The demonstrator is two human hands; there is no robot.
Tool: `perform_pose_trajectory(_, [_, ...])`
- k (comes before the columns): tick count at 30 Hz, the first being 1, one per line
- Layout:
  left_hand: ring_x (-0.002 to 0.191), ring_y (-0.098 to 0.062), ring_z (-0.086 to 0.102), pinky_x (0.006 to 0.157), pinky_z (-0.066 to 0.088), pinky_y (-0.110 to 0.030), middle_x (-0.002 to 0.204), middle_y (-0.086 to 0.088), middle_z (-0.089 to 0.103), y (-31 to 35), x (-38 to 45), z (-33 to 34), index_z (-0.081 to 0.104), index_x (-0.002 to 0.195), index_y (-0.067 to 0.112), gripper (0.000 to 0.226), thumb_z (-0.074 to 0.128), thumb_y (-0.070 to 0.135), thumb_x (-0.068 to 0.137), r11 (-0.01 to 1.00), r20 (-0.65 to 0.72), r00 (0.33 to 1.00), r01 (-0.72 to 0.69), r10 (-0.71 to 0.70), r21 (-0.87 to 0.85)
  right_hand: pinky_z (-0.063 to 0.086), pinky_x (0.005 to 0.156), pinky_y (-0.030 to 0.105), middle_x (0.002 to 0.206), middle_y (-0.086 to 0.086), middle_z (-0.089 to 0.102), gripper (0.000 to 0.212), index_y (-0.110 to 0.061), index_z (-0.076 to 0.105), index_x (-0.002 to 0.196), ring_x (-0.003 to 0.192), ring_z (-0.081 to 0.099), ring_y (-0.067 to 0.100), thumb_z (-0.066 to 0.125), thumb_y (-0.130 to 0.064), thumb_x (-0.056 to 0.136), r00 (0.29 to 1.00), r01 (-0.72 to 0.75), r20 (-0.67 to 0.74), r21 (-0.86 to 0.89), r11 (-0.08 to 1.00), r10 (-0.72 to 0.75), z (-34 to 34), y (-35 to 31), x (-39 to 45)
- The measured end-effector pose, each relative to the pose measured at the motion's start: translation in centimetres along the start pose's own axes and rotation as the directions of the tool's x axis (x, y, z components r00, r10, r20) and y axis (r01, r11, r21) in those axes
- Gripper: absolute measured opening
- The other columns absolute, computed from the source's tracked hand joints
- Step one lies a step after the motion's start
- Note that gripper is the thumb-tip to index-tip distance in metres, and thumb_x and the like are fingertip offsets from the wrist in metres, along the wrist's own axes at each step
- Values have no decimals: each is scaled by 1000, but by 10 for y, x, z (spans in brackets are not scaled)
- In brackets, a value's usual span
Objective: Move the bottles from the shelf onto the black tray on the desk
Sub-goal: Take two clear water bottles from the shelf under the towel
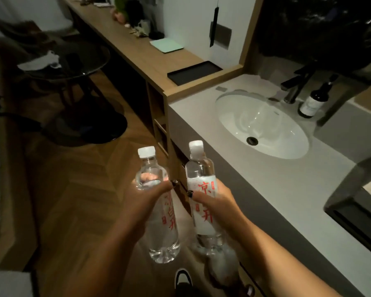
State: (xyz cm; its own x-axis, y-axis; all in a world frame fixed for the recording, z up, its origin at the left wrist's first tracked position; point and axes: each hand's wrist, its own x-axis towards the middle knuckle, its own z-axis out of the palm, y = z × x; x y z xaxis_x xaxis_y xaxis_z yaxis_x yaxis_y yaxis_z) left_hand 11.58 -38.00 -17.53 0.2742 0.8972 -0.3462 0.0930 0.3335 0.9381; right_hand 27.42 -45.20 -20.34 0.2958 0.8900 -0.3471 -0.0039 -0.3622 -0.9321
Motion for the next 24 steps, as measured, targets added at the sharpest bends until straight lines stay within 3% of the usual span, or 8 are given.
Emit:
perform_pose_trajectory(4, [90,-24,67,64,51,-33,98,-5,68,17,48,-9,60,103,23,29,72,16,78,1000,-31,1000,5,-5,0,55,58,20,84,3,66,25,-18,54,95,68,67,10,73,-22,80,995,86,-35,-109,990,-91,6,-22,62])
perform_pose_trajectory(9, [93,-27,66,78,56,-45,101,-6,68,35,105,-29,60,103,26,33,75,22,74,999,-71,997,38,-37,11,58,63,25,85,4,67,24,-20,54,95,72,68,15,72,-21,80,996,88,-12,-104,991,-90,23,-42,119])
perform_pose_trajectory(16, [86,-19,64,58,47,-24,100,-6,66,66,199,-68,58,107,21,31,72,18,79,999,-49,998,38,-37,24,58,67,27,86,1,66,24,-25,52,96,77,67,14,70,-22,81,997,79,-9,-114,990,-81,60,-79,207])
perform_pose_trajectory(20, [86,-23,66,60,49,-27,97,-7,67,89,261,-101,58,101,23,28,72,16,78,998,-8,999,47,-47,40,58,74,34,91,5,66,30,-20,53,103,83,67,20,72,-18,79,997,41,-69,-65,997,-46,91,-104,265])
perform_pose_trajectory(24, [86,-23,64,61,47,-29,97,-7,65,116,328,-132,57,99,22,25,71,16,79,994,42,997,55,-60,94,56,64,26,89,4,65,29,-21,51,101,78,67,17,71,-19,79,992,13,-126,-56,998,-20,122,-128,319])
